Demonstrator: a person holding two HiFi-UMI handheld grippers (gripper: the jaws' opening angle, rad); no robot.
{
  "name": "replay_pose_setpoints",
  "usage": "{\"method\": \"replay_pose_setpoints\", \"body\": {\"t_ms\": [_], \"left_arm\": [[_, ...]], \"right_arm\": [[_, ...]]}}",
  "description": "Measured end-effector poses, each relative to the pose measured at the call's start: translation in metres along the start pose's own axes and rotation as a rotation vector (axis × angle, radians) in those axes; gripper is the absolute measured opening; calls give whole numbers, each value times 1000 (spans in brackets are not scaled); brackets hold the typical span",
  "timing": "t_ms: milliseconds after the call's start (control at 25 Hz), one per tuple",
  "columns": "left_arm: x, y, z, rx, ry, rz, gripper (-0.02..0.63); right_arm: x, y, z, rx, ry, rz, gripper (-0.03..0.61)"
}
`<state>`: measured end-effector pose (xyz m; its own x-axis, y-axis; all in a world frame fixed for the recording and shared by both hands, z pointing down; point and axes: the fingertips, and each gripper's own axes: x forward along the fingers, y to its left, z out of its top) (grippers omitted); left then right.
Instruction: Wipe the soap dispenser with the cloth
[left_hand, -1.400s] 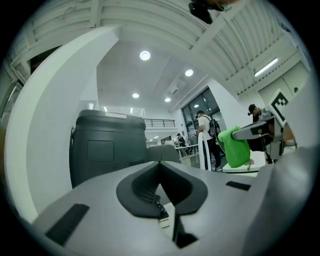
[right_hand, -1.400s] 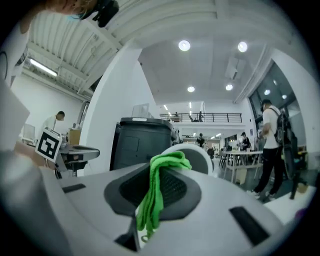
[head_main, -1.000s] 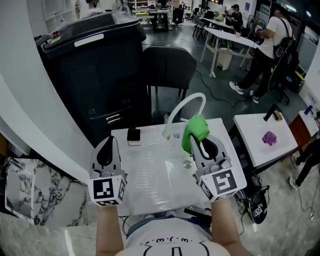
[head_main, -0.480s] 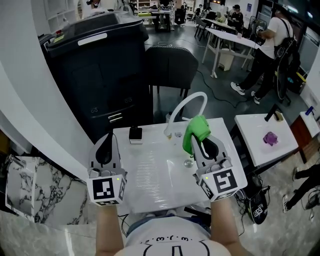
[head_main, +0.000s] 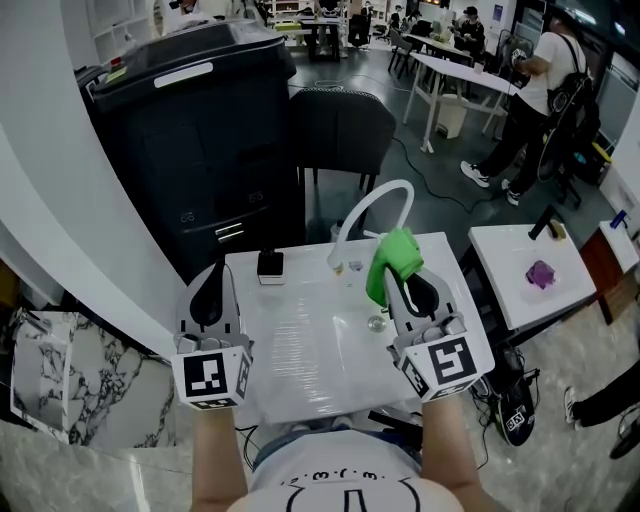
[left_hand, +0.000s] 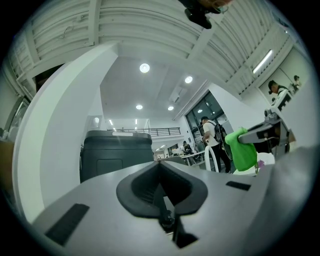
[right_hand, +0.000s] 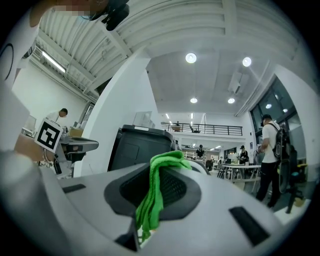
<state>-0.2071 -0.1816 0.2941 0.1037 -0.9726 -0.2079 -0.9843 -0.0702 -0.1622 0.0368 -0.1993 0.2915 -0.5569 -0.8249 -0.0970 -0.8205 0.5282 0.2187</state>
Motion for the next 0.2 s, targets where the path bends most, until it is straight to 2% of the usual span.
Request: {"method": "replay_pose_setpoints", "body": {"t_ms": [200], "left_arm": [[1,0,2,3,-2,-3,15]], "right_arm": [[1,-1,-1,0,6,-5,46]]}}
